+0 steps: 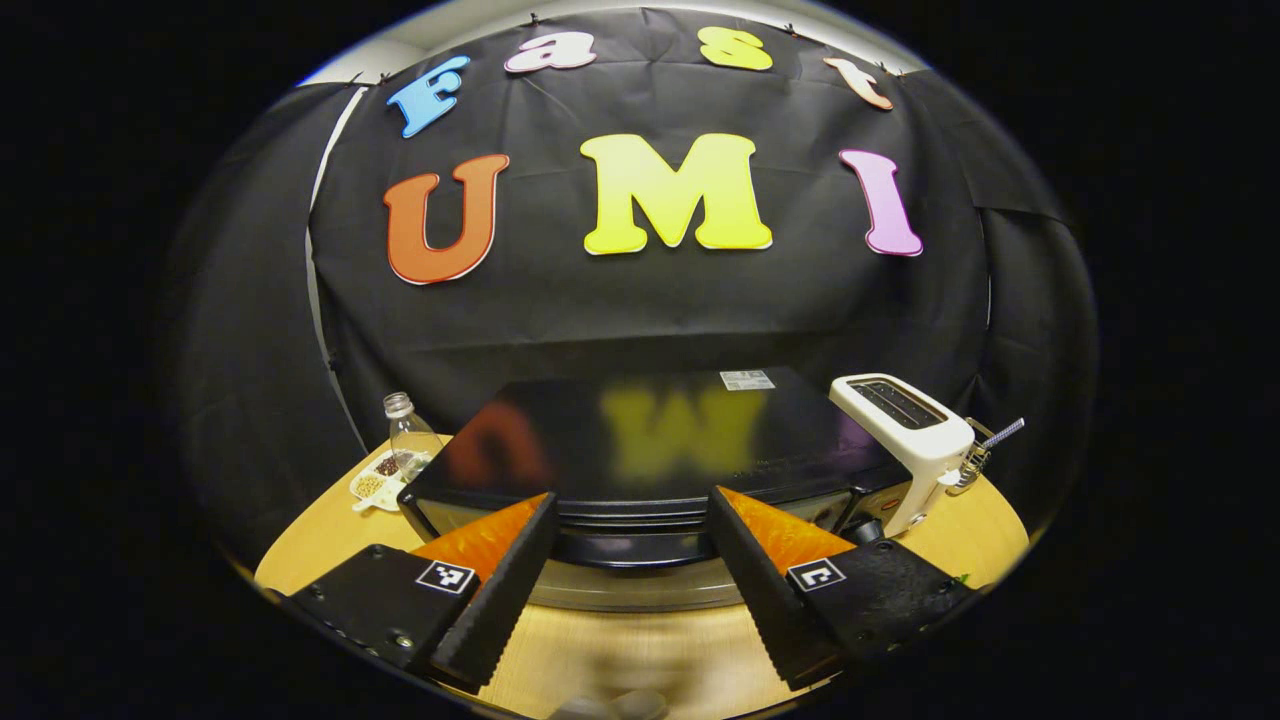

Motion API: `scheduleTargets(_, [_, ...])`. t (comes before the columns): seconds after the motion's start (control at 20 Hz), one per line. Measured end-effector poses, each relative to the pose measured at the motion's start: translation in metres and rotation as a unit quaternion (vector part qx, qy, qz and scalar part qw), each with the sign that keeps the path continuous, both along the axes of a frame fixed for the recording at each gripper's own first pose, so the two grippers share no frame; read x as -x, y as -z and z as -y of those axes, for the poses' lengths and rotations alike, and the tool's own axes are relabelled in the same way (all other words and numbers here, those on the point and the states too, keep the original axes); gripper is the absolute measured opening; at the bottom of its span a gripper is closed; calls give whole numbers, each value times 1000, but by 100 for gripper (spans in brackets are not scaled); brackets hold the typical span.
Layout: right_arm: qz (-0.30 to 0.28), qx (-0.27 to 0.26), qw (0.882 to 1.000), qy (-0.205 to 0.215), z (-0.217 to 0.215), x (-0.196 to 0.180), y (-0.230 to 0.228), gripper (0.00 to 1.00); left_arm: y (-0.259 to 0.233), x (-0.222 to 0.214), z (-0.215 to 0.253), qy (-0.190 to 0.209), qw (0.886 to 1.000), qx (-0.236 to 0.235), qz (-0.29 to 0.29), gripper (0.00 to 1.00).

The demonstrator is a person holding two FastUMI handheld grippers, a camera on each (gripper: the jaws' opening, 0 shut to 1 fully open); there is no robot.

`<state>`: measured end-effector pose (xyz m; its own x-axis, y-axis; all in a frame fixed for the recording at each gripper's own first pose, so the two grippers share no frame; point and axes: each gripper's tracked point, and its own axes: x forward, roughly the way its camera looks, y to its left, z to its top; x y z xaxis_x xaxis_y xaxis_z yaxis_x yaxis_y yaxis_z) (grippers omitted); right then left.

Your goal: Open the electric oven with the left hand, put the food in, and close the electric oven.

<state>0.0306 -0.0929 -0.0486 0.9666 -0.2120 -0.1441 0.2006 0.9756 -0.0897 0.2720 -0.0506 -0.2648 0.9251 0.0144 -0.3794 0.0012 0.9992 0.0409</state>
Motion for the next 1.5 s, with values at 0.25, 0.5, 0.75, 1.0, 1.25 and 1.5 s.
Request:
scheduleTargets(0.25, [-2, -9, 1000, -4, 1, 2, 4, 96, 3, 12, -2, 0, 1000, 1, -4, 98])
scheduleTargets(0.5, [-9, -9, 1000, -13, -4, 7, 11, 96, 9, 43, -3, 0, 1000, 2, -18, 98])
scheduleTargets(0.75, [-13, -10, 1000, -25, -10, 13, 17, 96, 26, 80, -2, 6, 999, 3, -40, 98])
scheduleTargets(1.0, [-21, -15, 999, -35, -15, 15, 27, 100, 52, 118, -2, 12, 997, 6, -71, 98])
scheduleTargets(1.25, [-28, -14, 999, -38, -15, 20, 37, 100, 82, 144, -2, 19, 994, 9, -105, 98])
scheduleTargets(1.5, [-36, -14, 999, -34, -11, 25, 45, 100, 110, 161, 1, 24, 989, 11, -148, 97])
